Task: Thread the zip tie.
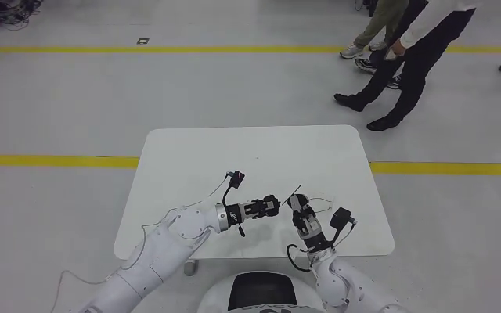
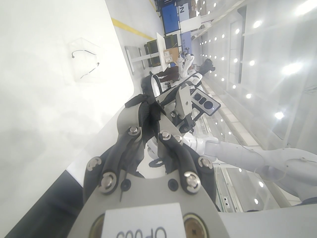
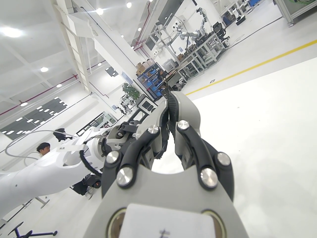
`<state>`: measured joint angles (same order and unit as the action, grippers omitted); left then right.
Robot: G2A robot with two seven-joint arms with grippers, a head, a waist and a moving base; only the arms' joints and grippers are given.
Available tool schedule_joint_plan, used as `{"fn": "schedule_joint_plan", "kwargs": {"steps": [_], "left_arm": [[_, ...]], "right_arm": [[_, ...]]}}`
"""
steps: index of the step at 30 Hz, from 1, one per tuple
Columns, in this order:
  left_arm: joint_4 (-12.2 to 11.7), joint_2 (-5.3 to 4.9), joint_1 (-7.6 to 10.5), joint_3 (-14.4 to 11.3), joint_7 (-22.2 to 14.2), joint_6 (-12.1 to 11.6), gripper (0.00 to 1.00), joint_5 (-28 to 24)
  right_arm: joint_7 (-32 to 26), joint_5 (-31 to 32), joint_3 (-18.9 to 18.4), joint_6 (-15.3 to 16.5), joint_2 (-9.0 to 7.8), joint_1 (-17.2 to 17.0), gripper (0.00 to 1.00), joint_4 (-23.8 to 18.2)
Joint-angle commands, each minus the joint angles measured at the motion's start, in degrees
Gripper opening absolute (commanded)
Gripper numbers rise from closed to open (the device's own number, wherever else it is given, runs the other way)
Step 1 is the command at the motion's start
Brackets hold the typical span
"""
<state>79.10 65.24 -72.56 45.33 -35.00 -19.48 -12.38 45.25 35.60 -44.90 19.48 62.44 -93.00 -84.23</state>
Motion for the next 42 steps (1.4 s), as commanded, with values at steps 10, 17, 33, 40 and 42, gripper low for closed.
{"fn": "schedule_joint_plan", "kwargs": {"steps": [10,17,33,40,42], "left_arm": [[0.0,0.00,0.00,0.0,0.0,0.0,0.00,0.0],[0.0,0.00,0.00,0.0,0.0,0.0,0.00,0.0],[0.0,0.00,0.00,0.0,0.0,0.0,0.00,0.0],[0.0,0.00,0.00,0.0,0.0,0.0,0.00,0.0],[0.0,0.00,0.00,0.0,0.0,0.0,0.00,0.0]], "right_arm": [[-0.3,0.2,-0.2,0.0,0.43,0.2,0.00,0.6],[-0.3,0.2,-0.3,0.0,0.66,0.4,0.00,0.9],[-0.6,0.1,-0.2,0.0,1.22,1.0,0.00,1.6],[-0.8,0.0,-0.1,0.0,1.46,1.2,0.00,1.9],[-0.7,0.1,-0.1,0.0,1.52,1.3,0.00,2.1]]}}
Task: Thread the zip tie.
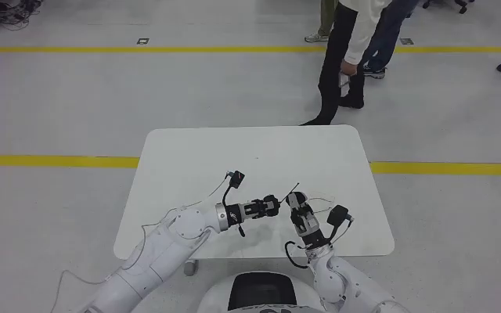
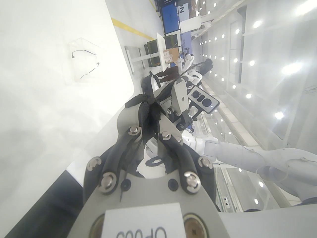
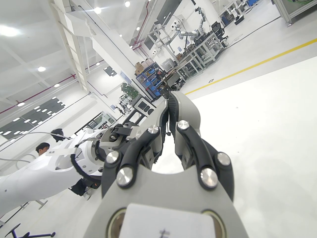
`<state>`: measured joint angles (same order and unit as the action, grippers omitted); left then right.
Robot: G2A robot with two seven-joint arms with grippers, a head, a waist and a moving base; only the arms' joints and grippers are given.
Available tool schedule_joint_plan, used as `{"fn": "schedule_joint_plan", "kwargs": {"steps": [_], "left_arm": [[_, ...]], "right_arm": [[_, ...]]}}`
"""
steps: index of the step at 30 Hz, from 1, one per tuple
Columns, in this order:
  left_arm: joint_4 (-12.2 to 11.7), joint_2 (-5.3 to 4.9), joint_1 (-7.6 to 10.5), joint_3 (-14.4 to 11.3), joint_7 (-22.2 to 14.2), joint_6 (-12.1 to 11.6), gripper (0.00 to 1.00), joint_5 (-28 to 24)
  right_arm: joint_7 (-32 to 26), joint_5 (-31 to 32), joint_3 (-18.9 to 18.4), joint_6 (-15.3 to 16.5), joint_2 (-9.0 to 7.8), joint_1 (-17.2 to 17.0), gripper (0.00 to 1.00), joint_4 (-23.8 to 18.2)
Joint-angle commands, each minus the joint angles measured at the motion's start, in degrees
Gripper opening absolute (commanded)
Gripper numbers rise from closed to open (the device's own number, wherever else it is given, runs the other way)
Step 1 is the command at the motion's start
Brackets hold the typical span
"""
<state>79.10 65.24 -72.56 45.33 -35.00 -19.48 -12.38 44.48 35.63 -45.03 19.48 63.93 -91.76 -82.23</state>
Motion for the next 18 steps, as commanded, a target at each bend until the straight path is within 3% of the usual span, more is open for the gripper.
{"fn": "schedule_joint_plan", "kwargs": {"steps": [1,18], "left_arm": [[0.0,0.00,0.00,0.0,0.0,0.0,0.00,0.0],[0.0,0.00,0.00,0.0,0.0,0.0,0.00,0.0]], "right_arm": [[0.0,0.1,0.0,0.0,0.06,0.1,0.00,0.1],[-0.2,0.5,-0.1,0.0,0.47,0.4,0.00,0.9]]}}
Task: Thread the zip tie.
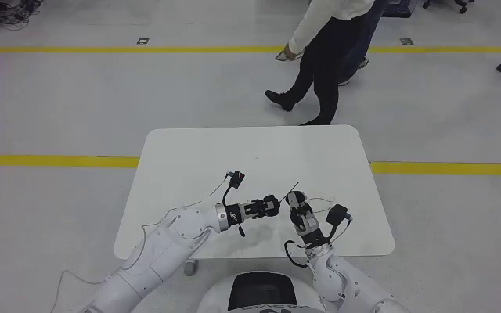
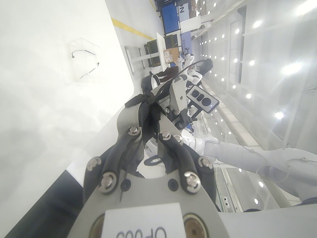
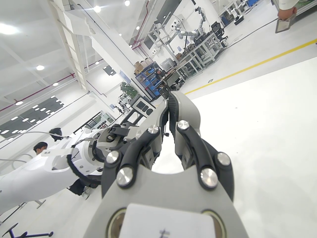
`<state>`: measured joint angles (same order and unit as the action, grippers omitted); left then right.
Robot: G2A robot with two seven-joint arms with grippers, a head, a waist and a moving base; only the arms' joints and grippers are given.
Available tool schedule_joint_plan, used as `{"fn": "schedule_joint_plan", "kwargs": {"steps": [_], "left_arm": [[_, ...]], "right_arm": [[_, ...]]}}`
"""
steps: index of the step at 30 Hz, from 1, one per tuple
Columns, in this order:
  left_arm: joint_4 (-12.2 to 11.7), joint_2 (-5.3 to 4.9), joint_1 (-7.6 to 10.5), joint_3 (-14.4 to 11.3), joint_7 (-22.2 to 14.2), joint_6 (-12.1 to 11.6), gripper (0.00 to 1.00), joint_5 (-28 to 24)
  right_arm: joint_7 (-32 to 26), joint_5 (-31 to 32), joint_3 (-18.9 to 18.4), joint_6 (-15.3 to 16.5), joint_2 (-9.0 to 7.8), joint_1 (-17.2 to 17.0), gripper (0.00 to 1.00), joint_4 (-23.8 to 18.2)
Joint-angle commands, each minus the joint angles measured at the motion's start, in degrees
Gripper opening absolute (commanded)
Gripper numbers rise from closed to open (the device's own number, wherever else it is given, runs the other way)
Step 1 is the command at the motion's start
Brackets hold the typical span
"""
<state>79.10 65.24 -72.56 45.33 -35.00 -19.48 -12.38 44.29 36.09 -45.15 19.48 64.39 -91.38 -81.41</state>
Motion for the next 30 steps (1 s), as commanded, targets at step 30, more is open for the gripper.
{"fn": "schedule_joint_plan", "kwargs": {"steps": [30], "left_arm": [[0.0,0.00,0.00,0.0,0.0,0.0,0.00,0.0]], "right_arm": [[0.2,0.5,-0.3,0.0,0.04,-0.4,0.00,0.2]]}}
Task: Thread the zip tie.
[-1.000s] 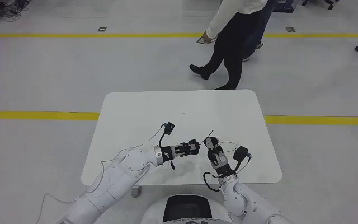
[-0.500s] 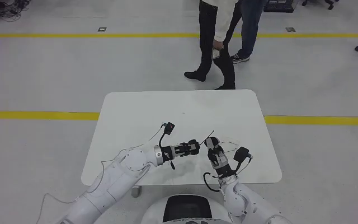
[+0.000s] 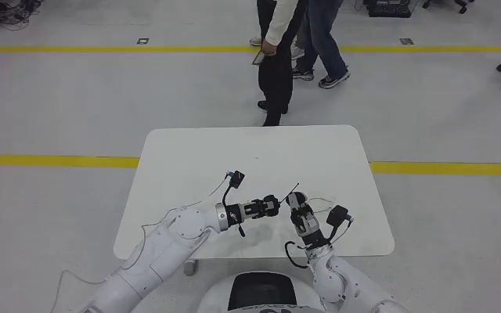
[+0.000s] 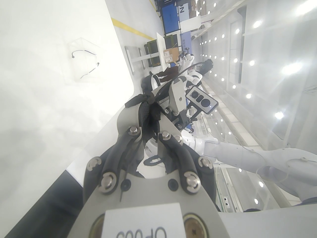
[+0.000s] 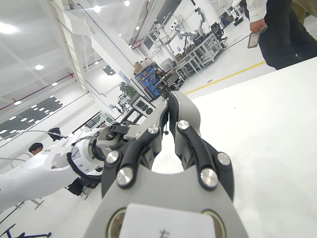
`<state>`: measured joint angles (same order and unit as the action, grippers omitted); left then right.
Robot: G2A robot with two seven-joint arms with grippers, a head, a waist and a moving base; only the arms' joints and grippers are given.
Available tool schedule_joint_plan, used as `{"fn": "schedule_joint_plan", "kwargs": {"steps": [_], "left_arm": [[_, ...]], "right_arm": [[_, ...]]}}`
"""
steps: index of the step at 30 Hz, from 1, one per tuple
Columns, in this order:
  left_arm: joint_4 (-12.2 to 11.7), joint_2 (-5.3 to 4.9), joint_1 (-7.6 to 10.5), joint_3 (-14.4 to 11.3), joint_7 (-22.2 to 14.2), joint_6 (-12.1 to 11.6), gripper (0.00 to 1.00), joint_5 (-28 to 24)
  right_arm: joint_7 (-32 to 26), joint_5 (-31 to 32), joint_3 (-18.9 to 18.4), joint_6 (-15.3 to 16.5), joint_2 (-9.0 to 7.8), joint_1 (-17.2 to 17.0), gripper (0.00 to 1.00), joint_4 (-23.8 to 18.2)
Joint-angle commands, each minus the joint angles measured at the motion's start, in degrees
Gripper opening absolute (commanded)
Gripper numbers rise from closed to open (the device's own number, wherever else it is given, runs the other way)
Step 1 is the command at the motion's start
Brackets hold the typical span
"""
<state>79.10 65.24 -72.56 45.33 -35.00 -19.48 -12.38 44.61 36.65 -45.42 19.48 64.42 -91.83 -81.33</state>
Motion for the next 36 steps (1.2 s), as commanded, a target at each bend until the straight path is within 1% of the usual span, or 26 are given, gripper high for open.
{"fn": "schedule_joint_plan", "kwargs": {"steps": [1,7,13,29,36], "left_arm": [[0.0,0.00,0.00,0.0,0.0,0.0,0.00,0.0],[0.0,0.00,0.00,0.0,0.0,0.0,0.00,0.0],[0.0,0.00,0.00,0.0,0.0,0.0,0.00,0.0],[0.0,0.00,0.00,0.0,0.0,0.0,0.00,0.0],[0.0,0.00,0.00,0.0,0.0,0.0,0.00,0.0]], "right_arm": [[-0.3,0.0,0.0,0.0,0.03,0.0,0.00,0.1],[-0.7,0.0,0.1,0.0,0.15,0.1,0.00,0.3],[0.1,0.1,0.0,0.0,0.19,0.0,0.00,-0.1],[1.2,1.2,-1.0,0.0,-0.32,-1.1,0.00,-1.2],[0.7,0.9,-0.8,0.0,-0.44,-0.9,0.00,-1.4]]}}
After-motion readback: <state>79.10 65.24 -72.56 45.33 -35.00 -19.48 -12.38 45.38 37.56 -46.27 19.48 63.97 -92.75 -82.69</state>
